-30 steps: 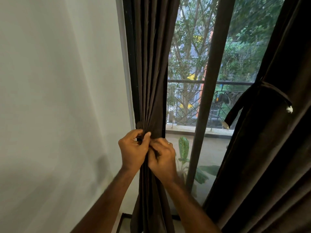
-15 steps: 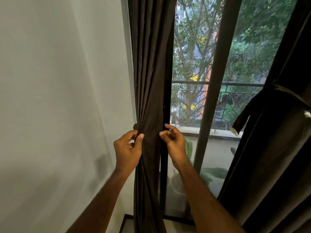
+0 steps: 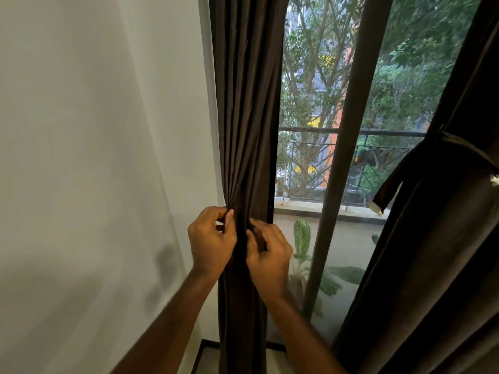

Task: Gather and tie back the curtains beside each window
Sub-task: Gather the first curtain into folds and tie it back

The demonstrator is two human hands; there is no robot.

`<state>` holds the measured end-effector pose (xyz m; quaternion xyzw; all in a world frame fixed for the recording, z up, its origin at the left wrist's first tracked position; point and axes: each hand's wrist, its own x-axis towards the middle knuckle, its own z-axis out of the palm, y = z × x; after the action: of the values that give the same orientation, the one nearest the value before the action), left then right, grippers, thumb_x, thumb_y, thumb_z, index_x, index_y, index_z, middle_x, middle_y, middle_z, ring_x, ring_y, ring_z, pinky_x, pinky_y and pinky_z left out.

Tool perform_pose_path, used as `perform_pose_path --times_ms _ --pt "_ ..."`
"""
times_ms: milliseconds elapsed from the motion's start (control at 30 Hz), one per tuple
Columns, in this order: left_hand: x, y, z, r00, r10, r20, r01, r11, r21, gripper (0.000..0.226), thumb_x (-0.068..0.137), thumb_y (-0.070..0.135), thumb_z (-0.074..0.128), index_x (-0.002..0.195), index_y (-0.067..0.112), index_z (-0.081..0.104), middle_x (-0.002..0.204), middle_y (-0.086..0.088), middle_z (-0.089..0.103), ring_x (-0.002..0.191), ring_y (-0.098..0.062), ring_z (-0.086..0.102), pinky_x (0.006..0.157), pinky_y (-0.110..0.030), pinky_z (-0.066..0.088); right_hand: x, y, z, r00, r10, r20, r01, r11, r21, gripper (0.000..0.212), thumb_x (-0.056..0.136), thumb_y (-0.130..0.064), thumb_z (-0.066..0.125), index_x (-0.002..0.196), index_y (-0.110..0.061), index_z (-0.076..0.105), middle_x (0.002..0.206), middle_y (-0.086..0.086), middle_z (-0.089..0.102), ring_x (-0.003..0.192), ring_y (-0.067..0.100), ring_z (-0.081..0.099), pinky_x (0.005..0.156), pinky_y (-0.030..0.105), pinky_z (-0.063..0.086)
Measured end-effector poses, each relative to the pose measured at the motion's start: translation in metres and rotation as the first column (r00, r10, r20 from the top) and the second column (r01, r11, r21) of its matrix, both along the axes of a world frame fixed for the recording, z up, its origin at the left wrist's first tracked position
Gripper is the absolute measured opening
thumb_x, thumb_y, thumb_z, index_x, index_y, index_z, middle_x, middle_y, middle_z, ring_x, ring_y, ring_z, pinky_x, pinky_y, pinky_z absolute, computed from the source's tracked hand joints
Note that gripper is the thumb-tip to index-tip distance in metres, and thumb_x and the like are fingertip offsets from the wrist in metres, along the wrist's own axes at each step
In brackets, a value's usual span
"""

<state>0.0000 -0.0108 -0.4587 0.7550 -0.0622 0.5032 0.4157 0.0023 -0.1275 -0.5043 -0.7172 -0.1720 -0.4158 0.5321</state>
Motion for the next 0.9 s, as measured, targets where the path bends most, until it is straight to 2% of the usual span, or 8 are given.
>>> perform_pose_path --times_ms 133,233,400,533,600,700,800,900 --pt "-0.001 -0.001 -0.001 0.999 0.04 0.005 -0.041 0.997 0.067 0.021 0.091 0.019 0.062 0.083 0.002 0.07 0.076 -0.007 0.068 0.064 -0.019 0.064 0.052 -0.037 0.056 -0.008 0.005 -0.001 0.992 -0.075 0.1 0.088 0.987 -0.131 0.026 0.087 -0.002 0.071 0.112 -0.011 0.074 0.097 -0.002 0.069 0.089 0.012 0.063 0.078 0.036 0.051" --pt "-0.002 0.0 0.001 1.0 0.023 -0.007 -0.022 0.998 0.066 0.012 0.087 0.01 0.066 0.081 0.001 0.069 0.074 -0.007 0.068 0.064 -0.016 0.063 0.057 -0.024 0.053 -0.009 0.008 0.003 0.987 -0.054 0.152 0.08 0.982 -0.172 0.024 0.086 0.0 0.072 0.108 -0.009 0.075 0.085 -0.002 0.061 0.075 0.014 0.058 0.067 0.038 0.049" --pt "-0.005 0.001 0.003 0.982 -0.169 -0.079 0.162 0.983 -0.081 0.014 0.09 0.004 0.065 0.083 0.015 0.068 0.075 0.004 0.067 0.073 -0.004 0.064 0.066 -0.011 0.049 -0.002 0.009 0.005 0.995 0.052 0.081 -0.043 0.993 -0.109 0.021 0.093 -0.006 0.065 0.11 -0.009 0.076 0.082 0.0 0.059 0.07 0.018 0.058 0.06 0.045 0.051" --pt "-0.009 0.0 0.003 0.96 -0.262 -0.102 0.248 0.96 -0.133 0.009 0.094 0.017 0.066 0.085 0.017 0.069 0.076 0.006 0.069 0.074 -0.01 0.067 0.068 -0.02 0.054 -0.003 0.008 0.006 0.994 0.103 0.031 -0.1 0.992 -0.072 0.022 0.093 -0.005 0.063 0.11 -0.007 0.077 0.086 0.001 0.06 0.072 0.016 0.06 0.063 0.035 0.053" --pt "-0.011 -0.002 0.004 0.961 -0.254 -0.105 0.238 0.96 -0.148 0.013 0.09 0.025 0.071 0.084 0.014 0.069 0.076 0.003 0.069 0.075 -0.011 0.067 0.069 -0.017 0.053 -0.004 0.008 0.007 0.992 0.129 0.004 -0.128 0.989 -0.077 0.017 0.091 0.0 0.064 0.101 -0.005 0.077 0.083 0.001 0.057 0.07 0.015 0.058 0.06 0.032 0.051" --pt "-0.009 -0.001 0.006 0.978 -0.175 -0.117 0.152 0.972 -0.181 0.012 0.089 0.011 0.075 0.081 0.009 0.068 0.072 0.004 0.065 0.07 -0.007 0.063 0.065 -0.015 0.048 -0.005 0.004 0.011 0.955 0.292 -0.046 -0.294 0.953 -0.076 0.02 0.089 0.004 0.066 0.102 -0.006 0.078 0.085 0.003 0.062 0.074 0.015 0.062 0.063 0.032 0.054" --pt "-0.01 0.003 0.007 0.973 -0.18 -0.145 0.153 0.972 -0.179 0.013 0.091 0.008 0.072 0.081 0.012 0.066 0.071 0.01 0.061 0.067 -0.005 0.059 0.058 -0.012 0.045 0.005 -0.004 0.013 0.966 0.237 -0.101 -0.226 0.968 0.109 0.02 0.087 0.002 0.068 0.098 -0.012 0.079 0.096 0.002 0.068 0.09 0.013 0.067 0.078 0.034 0.056" --pt "-0.015 0.007 0.007 0.97 -0.202 -0.135 0.179 0.97 -0.164 0.011 0.091 0.009 0.072 0.084 0.015 0.066 0.073 0.011 0.063 0.071 -0.009 0.063 0.059 -0.016 0.051 0.031 -0.02 0.018 0.915 0.23 -0.332 -0.098 0.924 0.369 0.036 0.091 -0.005 0.072 0.121 -0.025 0.067 0.121 -0.004 0.066 0.105 0.011 0.064 0.088 0.027 0.054"
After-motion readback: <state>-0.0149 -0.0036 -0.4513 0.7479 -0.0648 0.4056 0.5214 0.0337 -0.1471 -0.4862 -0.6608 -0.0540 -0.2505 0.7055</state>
